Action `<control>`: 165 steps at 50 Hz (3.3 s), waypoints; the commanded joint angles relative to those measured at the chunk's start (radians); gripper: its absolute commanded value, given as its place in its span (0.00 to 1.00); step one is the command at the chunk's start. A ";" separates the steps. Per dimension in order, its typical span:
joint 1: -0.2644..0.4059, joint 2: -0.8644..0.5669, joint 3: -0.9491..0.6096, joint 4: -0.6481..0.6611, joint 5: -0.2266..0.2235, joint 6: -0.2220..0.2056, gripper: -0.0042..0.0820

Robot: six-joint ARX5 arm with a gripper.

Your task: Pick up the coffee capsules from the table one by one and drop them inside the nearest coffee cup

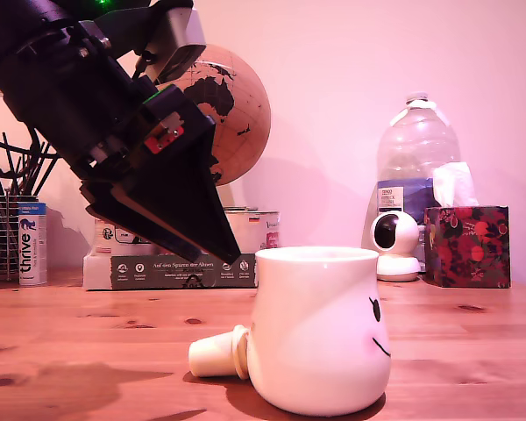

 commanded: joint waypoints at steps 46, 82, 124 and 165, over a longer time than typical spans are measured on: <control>0.043 -0.010 -0.009 0.027 -0.070 0.245 0.71; 0.098 -0.002 -0.009 -0.090 -0.087 0.567 0.71; 0.050 0.254 0.120 -0.046 -0.009 0.610 0.68; 0.027 0.386 0.157 -0.013 0.039 0.611 0.59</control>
